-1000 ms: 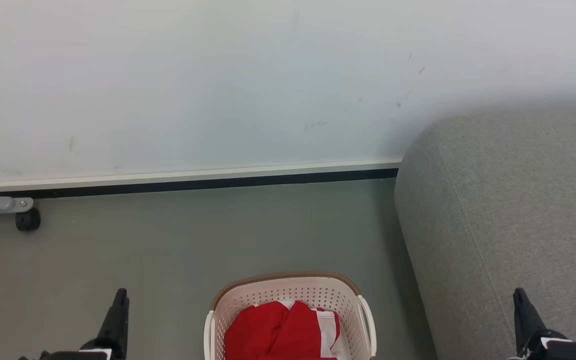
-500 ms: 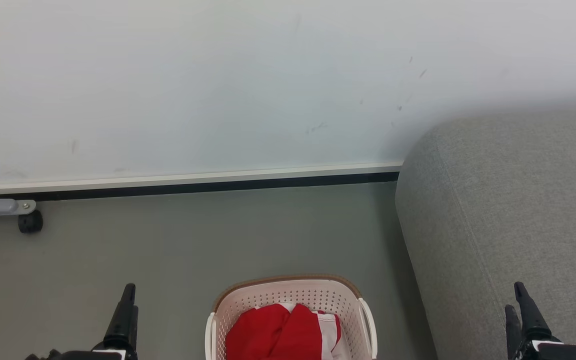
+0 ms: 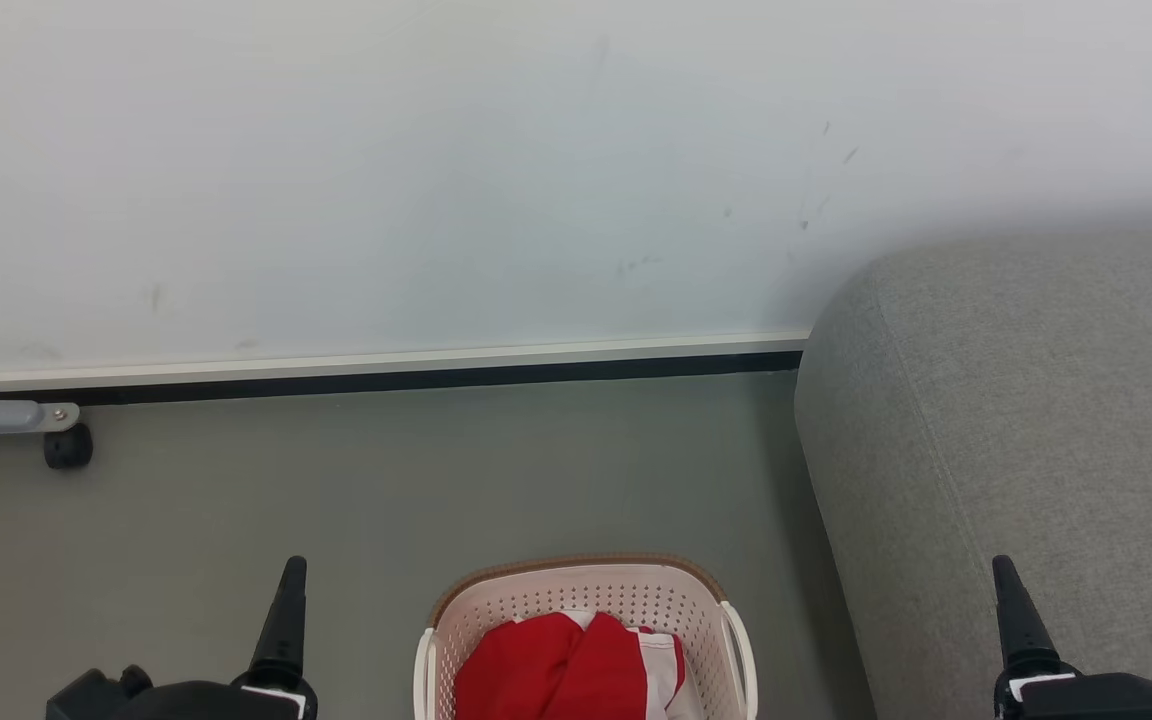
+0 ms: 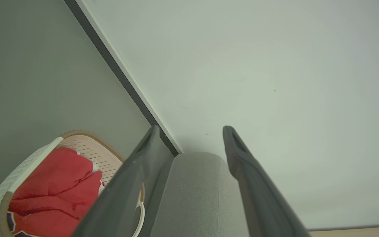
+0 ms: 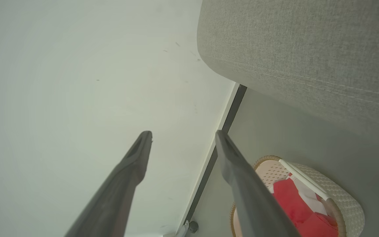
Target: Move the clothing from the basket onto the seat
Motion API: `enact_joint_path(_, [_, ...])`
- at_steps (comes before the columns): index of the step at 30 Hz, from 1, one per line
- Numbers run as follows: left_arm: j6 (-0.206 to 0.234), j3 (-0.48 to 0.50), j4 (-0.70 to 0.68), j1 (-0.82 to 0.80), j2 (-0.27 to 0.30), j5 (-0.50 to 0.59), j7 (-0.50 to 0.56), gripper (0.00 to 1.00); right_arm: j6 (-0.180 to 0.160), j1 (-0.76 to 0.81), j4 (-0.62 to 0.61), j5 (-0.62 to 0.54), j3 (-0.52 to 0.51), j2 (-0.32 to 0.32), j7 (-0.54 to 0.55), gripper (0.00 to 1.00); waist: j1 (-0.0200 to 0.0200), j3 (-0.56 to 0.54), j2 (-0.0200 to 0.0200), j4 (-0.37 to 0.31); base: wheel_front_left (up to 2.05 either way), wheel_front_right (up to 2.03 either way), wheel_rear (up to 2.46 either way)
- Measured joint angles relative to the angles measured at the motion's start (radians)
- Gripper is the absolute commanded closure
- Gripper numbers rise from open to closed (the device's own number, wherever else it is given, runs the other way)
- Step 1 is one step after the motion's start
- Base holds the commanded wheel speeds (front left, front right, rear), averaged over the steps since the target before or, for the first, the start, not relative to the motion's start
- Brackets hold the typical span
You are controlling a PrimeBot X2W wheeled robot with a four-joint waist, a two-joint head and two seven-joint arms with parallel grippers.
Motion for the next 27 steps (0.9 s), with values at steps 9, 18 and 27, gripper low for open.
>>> enact_joint_path(9, [0.024,-0.04,-0.022,0.0,0.021,0.173,-0.032,0.0,-0.026,0.004,-0.028,-0.175,0.056,-0.016,-0.035,0.0,0.0,-0.004,0.0,0.005,0.0,0.0,0.0])
enact_joint_path(18, [0.049,-0.076,-0.035,0.001,0.035,0.344,-0.064,0.0,-0.052,0.016,-0.046,-0.334,0.098,-0.033,-0.068,0.0,0.0,-0.006,0.0,0.007,0.0,0.0,0.0])
enact_joint_path(27, [0.07,-0.108,-0.045,0.006,0.042,0.497,-0.097,0.0,-0.07,0.023,-0.065,-0.482,0.145,-0.039,-0.1,0.0,0.0,-0.008,0.0,0.008,0.0,0.0,0.0])
